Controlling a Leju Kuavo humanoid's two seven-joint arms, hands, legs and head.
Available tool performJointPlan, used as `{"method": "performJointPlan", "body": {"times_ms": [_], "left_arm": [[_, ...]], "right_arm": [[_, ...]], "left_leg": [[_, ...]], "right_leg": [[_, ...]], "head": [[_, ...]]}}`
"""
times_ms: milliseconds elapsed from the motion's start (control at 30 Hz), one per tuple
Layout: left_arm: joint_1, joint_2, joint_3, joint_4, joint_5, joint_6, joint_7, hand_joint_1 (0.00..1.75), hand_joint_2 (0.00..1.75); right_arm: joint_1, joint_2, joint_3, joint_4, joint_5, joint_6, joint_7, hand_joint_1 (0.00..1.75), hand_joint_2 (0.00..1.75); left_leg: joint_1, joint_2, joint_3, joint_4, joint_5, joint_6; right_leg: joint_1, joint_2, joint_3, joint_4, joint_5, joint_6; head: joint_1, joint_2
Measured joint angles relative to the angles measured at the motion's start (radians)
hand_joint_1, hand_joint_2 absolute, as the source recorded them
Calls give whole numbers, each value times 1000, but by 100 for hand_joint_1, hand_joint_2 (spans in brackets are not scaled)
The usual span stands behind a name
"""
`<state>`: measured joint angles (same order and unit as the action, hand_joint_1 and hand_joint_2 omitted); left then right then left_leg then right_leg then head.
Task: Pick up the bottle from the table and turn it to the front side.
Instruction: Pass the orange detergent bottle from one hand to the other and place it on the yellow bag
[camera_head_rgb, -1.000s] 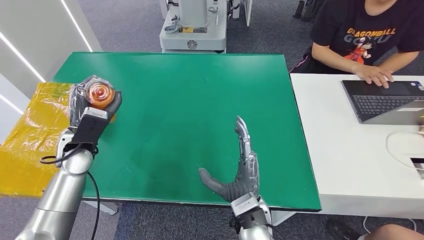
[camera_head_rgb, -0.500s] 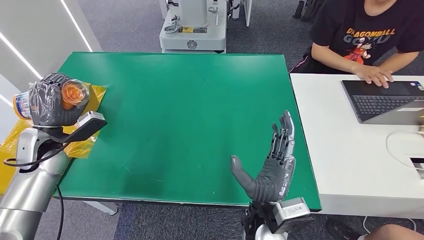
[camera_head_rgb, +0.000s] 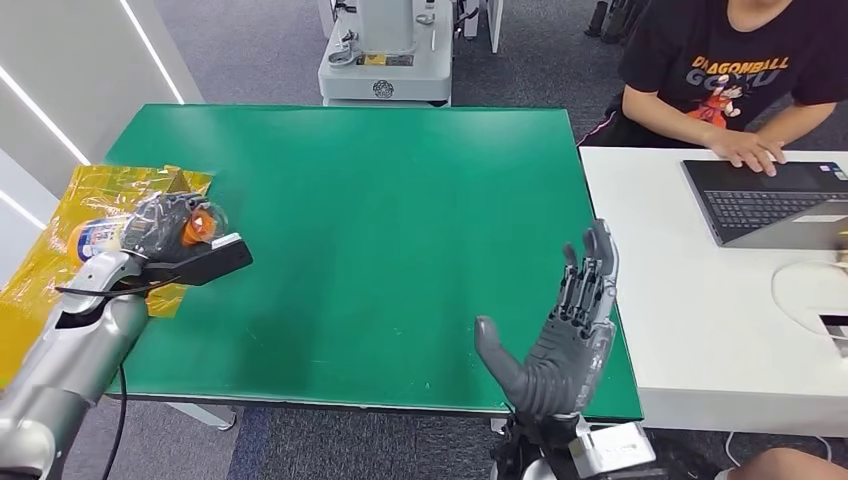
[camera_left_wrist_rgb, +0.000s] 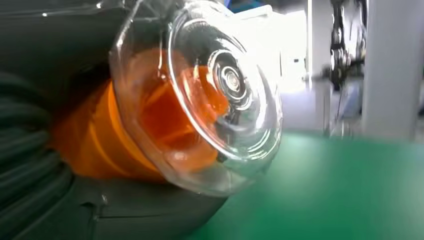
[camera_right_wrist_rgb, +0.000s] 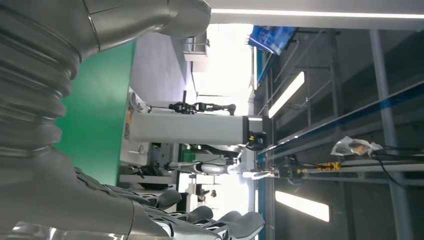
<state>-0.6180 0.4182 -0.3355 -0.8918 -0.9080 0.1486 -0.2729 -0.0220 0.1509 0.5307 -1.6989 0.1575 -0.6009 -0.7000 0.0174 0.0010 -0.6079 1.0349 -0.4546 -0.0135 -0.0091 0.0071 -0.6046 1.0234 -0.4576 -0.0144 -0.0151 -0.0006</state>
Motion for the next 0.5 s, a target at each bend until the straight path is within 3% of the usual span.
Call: {"method": "performJointPlan", "body": {"times_ms": [133, 267, 500], "left_arm": [[-42, -13, -47, 160, -2, -56, -70, 175, 175], [-77, -21, -91, 294, -26, -76, -59, 175, 175], [-102, -27, -138, 413, -49, -75, -104, 175, 175]], "right_arm": [[5, 0, 3, -21, 15, 14, 0, 0, 175], [6, 0, 6, -31, 33, 31, 0, 0, 175], [6, 0, 10, -35, 36, 56, 0, 0, 175]], "left_leg": [[0, 0, 0, 0, 0, 0], [0, 0, 0, 0, 0, 0], [0, 0, 1, -1, 0, 0]], "right_leg": [[0, 0, 0, 0, 0, 0], [0, 0, 0, 0, 0, 0], [0, 0, 1, 0, 0, 0]], "head": [[0, 0], [0, 0], [0, 0]]}}
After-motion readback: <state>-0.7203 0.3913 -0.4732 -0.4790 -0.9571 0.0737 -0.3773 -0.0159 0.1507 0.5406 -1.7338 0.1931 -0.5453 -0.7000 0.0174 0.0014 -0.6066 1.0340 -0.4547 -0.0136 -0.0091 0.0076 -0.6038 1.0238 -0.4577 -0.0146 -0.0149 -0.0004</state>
